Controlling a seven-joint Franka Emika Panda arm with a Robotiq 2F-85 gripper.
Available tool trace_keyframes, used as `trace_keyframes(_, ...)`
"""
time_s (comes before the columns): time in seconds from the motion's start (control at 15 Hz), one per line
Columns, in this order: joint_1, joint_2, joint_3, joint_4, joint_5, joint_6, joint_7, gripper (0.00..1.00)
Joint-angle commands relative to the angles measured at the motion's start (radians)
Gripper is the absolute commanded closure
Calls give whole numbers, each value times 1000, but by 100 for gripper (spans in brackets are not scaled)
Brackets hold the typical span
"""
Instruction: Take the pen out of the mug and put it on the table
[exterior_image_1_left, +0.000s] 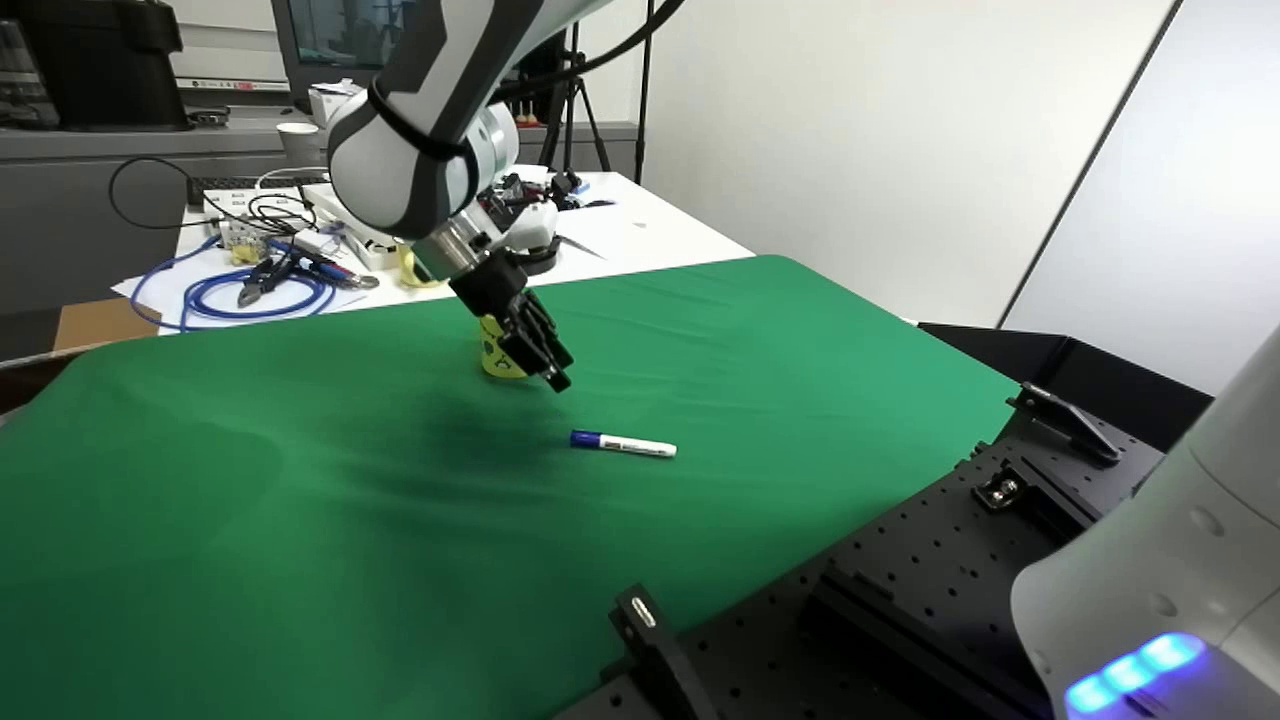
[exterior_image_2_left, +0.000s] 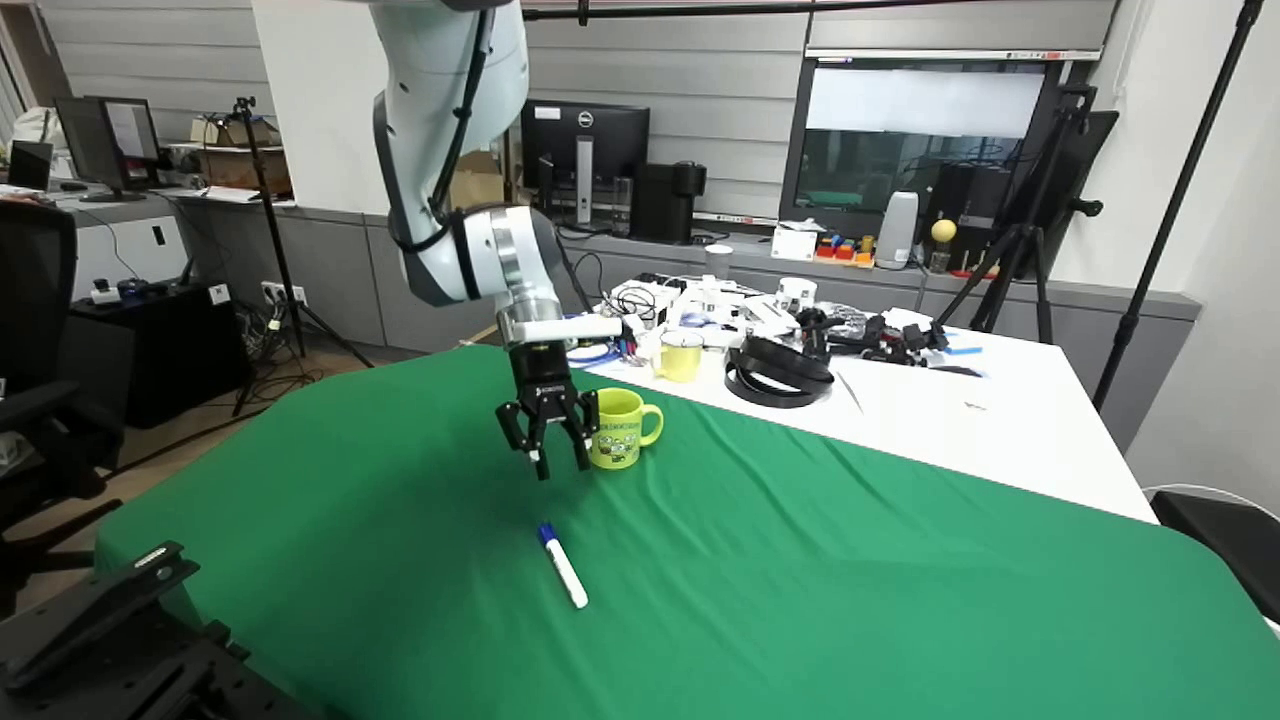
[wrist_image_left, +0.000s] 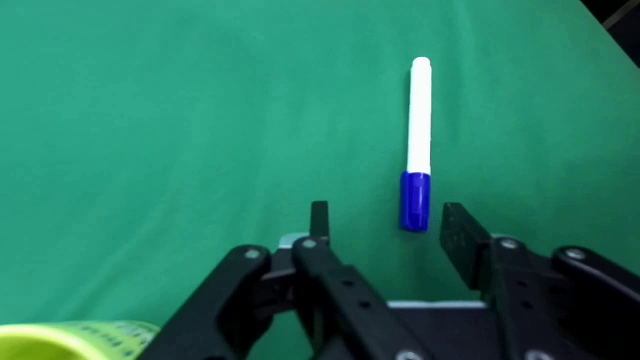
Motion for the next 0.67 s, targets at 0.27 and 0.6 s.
trace_keyframes(0.27,-31,-134,4,-8,-2,-2,0,0)
trace_keyframes(0.6,-29,-130,5,-9,-1,-1,-3,0)
